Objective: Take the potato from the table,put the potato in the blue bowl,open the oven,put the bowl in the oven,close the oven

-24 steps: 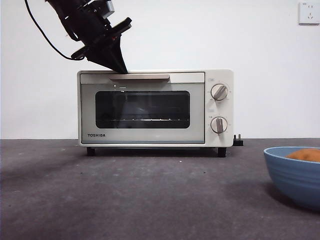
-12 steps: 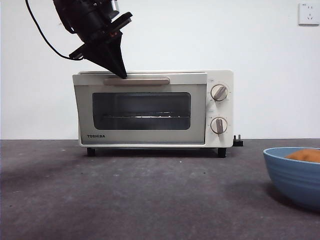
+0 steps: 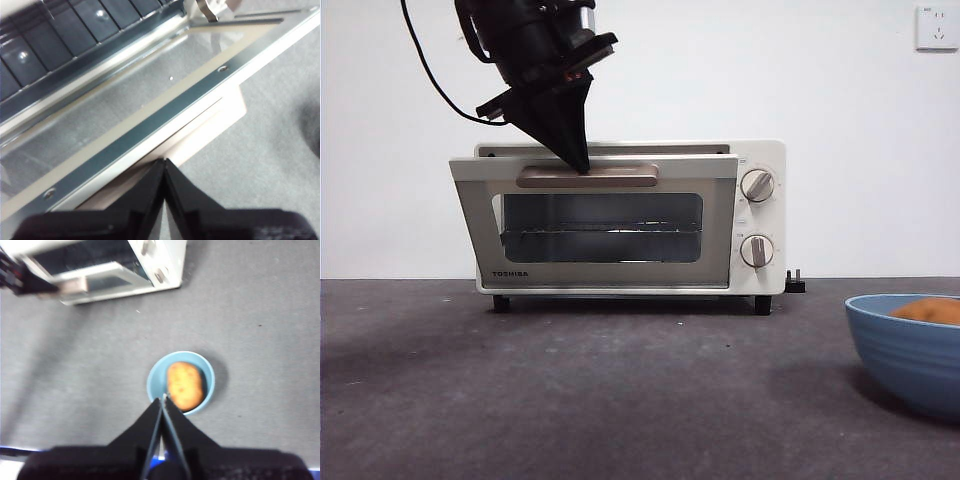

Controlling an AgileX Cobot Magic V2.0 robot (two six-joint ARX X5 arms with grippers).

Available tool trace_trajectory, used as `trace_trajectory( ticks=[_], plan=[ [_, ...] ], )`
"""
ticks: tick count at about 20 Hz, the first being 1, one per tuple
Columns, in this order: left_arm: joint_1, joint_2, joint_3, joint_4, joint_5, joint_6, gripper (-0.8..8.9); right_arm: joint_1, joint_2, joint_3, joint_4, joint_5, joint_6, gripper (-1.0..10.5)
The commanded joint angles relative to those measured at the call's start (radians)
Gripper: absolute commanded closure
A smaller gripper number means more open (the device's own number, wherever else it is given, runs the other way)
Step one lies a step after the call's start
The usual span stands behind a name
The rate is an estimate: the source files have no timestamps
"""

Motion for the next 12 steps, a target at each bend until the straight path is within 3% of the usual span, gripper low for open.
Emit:
trace_trajectory(
  ticks=[1, 12],
  plan=[
    [0.003, 0.037, -0.021, -0.003, -0.029, -0.012, 8.19, 0.001, -0.039, -0.001, -0.024, -0.027, 0.039, 9.6],
    [-0.001, 0.039, -0.153, 0.011, -0.038, -0.041, 8.19, 0.0, -0.079, -0.001, -0.024, -0.049, 0.042, 9.6]
  ],
)
